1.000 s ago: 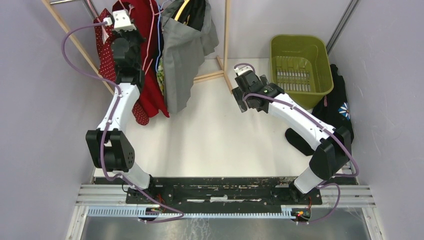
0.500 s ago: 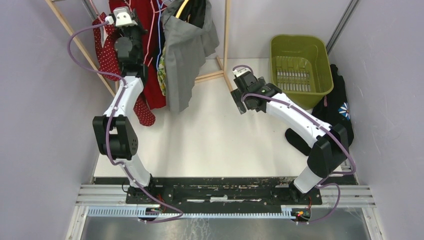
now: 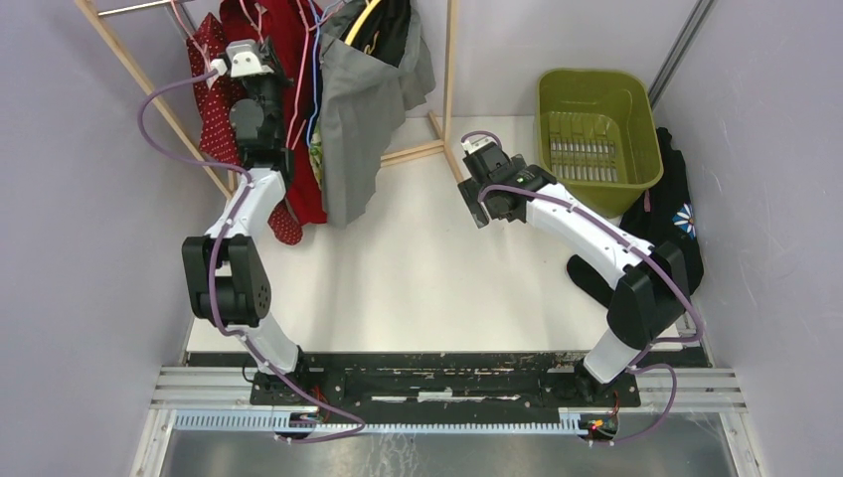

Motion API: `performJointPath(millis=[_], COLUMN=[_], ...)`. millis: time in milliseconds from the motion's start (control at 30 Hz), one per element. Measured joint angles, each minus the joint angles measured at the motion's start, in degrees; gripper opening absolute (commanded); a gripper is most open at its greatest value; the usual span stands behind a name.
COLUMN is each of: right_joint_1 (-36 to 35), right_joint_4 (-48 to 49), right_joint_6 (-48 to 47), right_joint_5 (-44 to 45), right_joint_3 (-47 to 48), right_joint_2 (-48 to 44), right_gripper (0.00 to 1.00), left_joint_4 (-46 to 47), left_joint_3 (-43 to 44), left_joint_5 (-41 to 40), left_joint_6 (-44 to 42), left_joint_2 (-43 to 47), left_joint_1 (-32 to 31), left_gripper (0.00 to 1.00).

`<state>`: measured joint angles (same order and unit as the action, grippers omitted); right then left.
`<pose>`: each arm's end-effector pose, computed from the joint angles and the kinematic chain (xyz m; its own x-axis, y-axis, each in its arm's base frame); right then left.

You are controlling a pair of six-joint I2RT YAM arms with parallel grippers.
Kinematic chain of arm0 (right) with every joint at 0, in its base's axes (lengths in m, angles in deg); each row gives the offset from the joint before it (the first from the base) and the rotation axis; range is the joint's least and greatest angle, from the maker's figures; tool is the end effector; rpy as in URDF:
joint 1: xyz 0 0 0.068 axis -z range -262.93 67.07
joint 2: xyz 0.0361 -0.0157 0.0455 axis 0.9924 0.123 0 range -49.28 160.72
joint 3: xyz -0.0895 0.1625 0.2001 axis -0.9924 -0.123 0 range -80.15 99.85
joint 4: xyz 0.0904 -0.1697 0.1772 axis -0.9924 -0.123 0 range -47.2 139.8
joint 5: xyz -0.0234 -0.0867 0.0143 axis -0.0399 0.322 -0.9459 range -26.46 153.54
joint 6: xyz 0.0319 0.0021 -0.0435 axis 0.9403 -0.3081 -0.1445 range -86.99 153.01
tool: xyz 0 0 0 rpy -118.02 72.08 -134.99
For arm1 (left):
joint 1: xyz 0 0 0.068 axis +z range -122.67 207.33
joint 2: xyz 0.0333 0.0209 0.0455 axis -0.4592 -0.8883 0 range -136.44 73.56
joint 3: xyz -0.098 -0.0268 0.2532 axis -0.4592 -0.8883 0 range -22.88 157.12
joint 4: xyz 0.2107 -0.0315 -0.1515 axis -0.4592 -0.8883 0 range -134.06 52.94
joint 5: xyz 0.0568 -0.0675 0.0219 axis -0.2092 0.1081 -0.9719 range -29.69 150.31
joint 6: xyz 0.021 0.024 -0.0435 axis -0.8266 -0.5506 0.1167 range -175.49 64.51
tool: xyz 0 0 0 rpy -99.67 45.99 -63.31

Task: Remove the skirt from the hanger
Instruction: Pick up the hanger from the clothesline.

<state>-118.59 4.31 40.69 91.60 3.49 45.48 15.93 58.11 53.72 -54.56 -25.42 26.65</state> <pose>0.2957 0.1915 0.3001 -0.7130 -0.3663 -0.5979 -0.2107 0.9252 -0.3155 0.4023 -0.0008 0.4184 0.5749 -0.0230 -0.8179 -0.0728 0.9942 -0.0791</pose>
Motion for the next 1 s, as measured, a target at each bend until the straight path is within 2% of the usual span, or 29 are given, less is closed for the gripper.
performJointPath(millis=[367, 1000], right_joint_1=[0.2, 0.2], right_joint_4=[0.0, 0.2], right_joint_6=[0.2, 0.5], right_joint_5=[-1.2, -2.4], right_joint_3=[0.0, -0.1], right_joint_2=[0.9, 0.9], right_gripper=[1.00, 1.00], left_joint_4=[-3.7, 2.8], left_joint_3=[-4.2, -6.4], left_joint_5=[3.0, 6.0], left_joint_6=[0.0, 0.0], left_joint_2=[7.7, 7.3], left_joint_1=[0.6, 0.6], left_gripper=[0.03, 0.03])
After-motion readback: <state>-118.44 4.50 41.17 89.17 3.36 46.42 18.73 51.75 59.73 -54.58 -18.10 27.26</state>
